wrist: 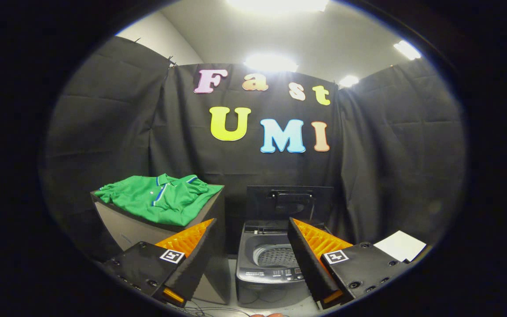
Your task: Put the clothes into the washing machine and then close the washing machine lid.
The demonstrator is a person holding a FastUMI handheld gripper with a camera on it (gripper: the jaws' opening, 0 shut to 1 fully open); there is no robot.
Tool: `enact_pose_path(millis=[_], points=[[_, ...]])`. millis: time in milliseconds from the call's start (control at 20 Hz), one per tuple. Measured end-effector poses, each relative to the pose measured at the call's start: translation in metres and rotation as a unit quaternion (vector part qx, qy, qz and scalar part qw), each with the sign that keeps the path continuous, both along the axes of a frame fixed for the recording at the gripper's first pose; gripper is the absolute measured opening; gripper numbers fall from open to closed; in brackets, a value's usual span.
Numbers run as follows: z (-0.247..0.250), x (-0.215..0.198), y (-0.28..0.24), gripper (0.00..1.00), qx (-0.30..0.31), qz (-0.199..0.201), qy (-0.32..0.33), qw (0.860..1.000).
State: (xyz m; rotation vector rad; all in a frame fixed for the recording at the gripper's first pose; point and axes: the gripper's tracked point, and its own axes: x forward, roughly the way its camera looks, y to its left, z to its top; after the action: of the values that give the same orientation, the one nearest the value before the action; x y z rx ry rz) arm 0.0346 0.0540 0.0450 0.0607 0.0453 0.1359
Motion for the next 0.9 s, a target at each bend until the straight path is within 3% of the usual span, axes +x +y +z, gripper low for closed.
enact_pose_path(millis=[200,450,650,900], points=[[0.040,0.024,0.040,0.98,0.033,0.032,0.010,0.999],[0.050,0.069,0.106,0.96,0.001,0.076,0.071,0.995],[0.062,0.086,0.166,0.96,0.007,0.119,0.107,0.987],[0.062,0.104,0.235,0.96,-0.036,0.154,0.130,0.979]])
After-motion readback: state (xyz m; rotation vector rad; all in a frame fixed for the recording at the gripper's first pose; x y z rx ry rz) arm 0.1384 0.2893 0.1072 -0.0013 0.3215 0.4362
